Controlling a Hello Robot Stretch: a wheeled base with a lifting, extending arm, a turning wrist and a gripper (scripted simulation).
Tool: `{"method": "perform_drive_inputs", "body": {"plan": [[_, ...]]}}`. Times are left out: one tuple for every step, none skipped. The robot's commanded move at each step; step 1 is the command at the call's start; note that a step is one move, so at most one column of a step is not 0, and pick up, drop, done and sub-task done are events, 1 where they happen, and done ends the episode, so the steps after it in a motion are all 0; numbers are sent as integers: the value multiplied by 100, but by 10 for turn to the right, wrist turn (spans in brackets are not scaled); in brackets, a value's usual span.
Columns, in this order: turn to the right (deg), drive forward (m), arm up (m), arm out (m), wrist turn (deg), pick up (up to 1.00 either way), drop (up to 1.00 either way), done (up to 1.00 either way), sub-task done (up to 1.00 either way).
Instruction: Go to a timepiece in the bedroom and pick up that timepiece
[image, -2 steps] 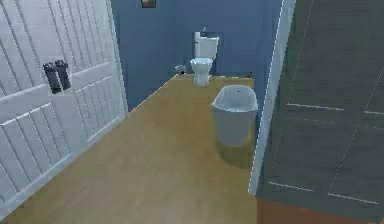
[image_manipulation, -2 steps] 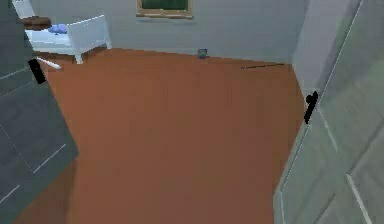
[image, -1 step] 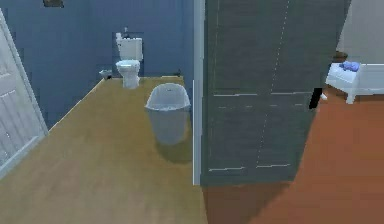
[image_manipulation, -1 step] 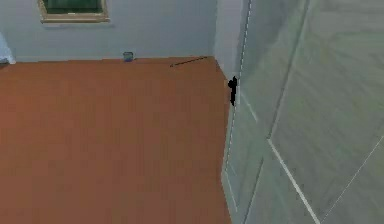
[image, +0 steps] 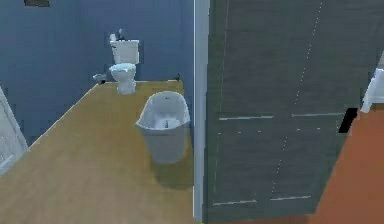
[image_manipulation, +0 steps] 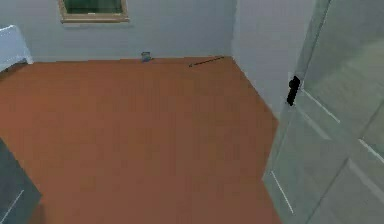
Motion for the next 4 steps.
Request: {"method": "perform_drive_inputs", "body": {"plan": [[450,0,0,0,0,0,0,0,0],[180,0,0,0,0,0,0,0,0],[0,100,0,0,0,0,0,0,0],[0,80,0,0,0,0,0,0,0]]}}
